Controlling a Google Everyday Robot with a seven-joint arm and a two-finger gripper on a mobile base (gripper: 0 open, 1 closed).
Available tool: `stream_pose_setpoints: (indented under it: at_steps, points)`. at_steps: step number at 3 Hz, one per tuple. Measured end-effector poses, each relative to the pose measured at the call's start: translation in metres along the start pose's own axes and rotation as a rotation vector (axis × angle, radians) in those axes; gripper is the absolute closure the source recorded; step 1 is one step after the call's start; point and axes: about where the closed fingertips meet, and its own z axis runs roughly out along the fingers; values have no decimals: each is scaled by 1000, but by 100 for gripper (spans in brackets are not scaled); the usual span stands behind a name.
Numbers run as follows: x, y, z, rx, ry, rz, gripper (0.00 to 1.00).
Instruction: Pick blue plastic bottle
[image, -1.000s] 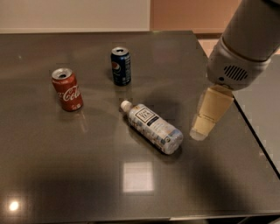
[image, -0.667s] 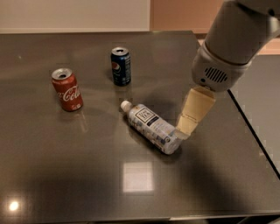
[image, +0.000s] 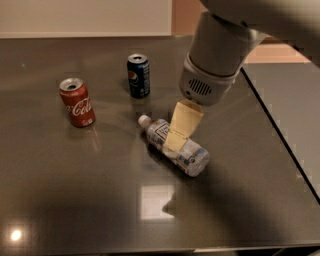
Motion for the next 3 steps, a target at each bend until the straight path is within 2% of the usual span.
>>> stream_pose_setpoints:
  at_steps: [1, 2, 3]
  points:
    - [-23, 11, 16, -8, 28, -14, 0]
    - [-35, 15, 35, -13, 60, -13, 0]
    - [-36, 13, 52, -1, 81, -7, 0]
